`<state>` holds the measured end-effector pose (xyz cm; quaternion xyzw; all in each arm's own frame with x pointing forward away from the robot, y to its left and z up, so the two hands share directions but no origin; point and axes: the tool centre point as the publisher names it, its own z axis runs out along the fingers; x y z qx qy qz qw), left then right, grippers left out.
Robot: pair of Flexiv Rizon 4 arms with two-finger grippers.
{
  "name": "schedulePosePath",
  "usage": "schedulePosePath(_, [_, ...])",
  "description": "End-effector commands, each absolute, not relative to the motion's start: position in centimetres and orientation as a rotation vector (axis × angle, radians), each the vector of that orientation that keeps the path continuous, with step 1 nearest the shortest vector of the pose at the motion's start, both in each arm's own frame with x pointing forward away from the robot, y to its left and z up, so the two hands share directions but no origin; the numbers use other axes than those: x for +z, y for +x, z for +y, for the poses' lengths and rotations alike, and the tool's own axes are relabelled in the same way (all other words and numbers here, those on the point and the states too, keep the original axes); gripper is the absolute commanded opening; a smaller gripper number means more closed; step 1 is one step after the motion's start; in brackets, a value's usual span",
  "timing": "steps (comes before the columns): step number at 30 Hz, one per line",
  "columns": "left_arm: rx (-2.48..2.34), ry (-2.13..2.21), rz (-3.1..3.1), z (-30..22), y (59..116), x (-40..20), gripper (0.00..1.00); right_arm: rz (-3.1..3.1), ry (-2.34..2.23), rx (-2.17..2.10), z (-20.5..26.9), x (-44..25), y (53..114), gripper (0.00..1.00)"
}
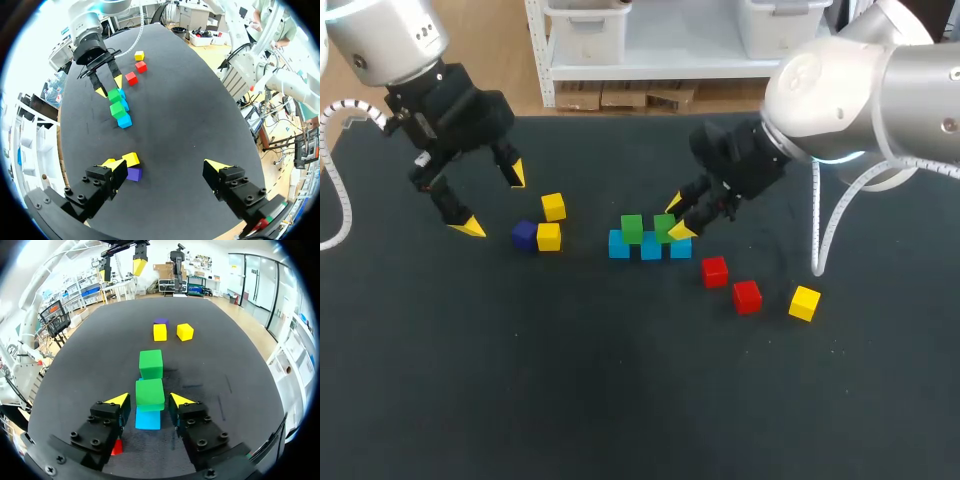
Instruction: Place the blue cubes, place green cubes on the blue cubes, place the yellow cubes on the green cubes, then place the red cubes on the yellow cubes, and place purple cube on the red cubes.
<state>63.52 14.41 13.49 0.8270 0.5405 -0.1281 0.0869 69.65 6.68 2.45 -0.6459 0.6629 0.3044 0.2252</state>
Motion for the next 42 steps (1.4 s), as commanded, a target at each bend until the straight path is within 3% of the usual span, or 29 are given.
schedulePosePath(1, [-0.383, 2.465, 1.608, 14.5, 63.6, 13.4, 1.0, 1.83, -1.784, 0.841, 6.7, 2.5, 69.7, 0.61])
schedulePosePath(3, [-0.383, 2.465, 1.608, 14.5, 63.6, 13.4, 1.0, 1.832, -1.786, 0.841, 6.7, 2.4, 69.6, 0.81])
schedulePosePath(7, [-0.383, 2.465, 1.608, 14.5, 63.6, 13.4, 1.0, 1.836, -1.788, 0.843, 6.7, 2.4, 69.5, 0.93])
schedulePosePath(14, [-0.383, 2.465, 1.608, 14.5, 63.6, 13.4, 1.0, 1.836, -1.781, 0.845, 6.5, 2.5, 69.4, 0.95])
schedulePosePath(16, [-0.383, 2.465, 1.608, 14.5, 63.6, 13.4, 1.0, 1.832, -1.779, 0.837, 6.2, 2.8, 69.4, 1.0])
schedulePosePath(42, [-0.383, 2.465, 1.608, 14.5, 63.6, 13.4, 1.0, 1.806, -1.672, 0.774, -2.1, 4.7, 68.7, 1.0])
